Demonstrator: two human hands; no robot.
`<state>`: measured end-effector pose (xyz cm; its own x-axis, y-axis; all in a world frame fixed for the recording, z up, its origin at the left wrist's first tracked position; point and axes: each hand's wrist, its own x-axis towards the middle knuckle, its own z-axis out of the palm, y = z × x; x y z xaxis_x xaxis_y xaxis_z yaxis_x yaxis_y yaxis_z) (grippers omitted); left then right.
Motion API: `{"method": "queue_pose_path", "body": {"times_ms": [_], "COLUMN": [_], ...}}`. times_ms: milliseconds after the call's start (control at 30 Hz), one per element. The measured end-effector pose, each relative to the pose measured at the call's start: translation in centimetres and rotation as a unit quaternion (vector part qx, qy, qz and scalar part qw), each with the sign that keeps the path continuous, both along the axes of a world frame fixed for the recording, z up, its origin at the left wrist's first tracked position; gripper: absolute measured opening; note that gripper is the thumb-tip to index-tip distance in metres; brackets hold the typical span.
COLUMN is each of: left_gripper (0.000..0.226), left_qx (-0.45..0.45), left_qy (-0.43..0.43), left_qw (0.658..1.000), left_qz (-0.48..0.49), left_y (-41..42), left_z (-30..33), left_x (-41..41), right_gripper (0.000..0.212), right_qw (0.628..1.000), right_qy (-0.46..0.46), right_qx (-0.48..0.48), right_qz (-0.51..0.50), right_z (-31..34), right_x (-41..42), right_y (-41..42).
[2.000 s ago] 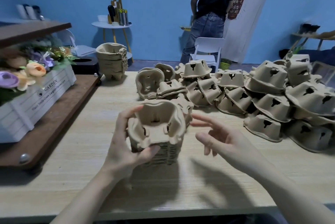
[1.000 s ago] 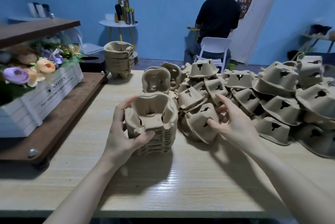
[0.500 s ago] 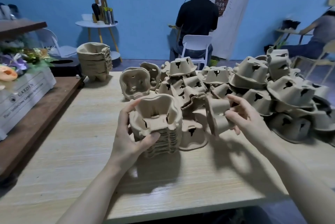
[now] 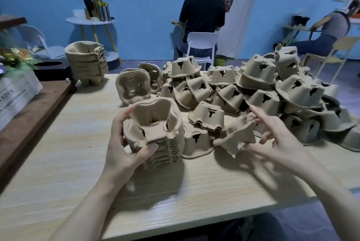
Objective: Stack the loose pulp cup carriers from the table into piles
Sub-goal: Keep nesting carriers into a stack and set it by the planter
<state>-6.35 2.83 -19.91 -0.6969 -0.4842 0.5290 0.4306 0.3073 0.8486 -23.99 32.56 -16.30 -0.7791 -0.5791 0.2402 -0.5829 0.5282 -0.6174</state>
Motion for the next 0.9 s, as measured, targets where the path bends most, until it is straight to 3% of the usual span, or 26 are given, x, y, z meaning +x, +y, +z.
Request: {"method": "queue_pose_path", "body": {"times_ms": [133,200,333,500,667,900], "left_gripper": [0.082,0.082,0.082,0.083,0.083,0.084], "left_qx": [0.000,-0.002,-0.003,-0.004,-0.002,0.004], "left_qy": [0.001,0.001,-0.002,-0.004,-0.001,0.002], "left_qw": [1.000,1.000,1.000,1.000,1.000,1.000], "left_qz": [0.004,0.003,0.002,0.005,0.002,-0.011], "left_y": [0.0,0.1,0.1,0.2,0.2,0.2], "left_z": [0.1,0.1,0.2,0.3,0.3,0.5], "left_x": [0.0,0.0,0.0,0.1,0.1,0.2], "right_gripper": [0.052,0.051,0.071,0.027,0.035,0.041], "right_qw": [0.996,0.994,0.995,0.991,0.987,0.986], "right_qy": [0.058,0.064,0.060,0.114,0.149,0.155], "right_qx": [-0.068,-0.083,-0.074,-0.041,0.011,-0.060], "right_qz": [-0.012,-0.001,0.006,0.059,0.052,0.000], "right_z": [0.9,0.7,0.9,1.6,1.3,1.2], "right_x": [0.8,1.2,1.5,2.2,2.2,2.4], "right_y": [0.4,0.5,0.8,0.7,0.9,1.5]}}
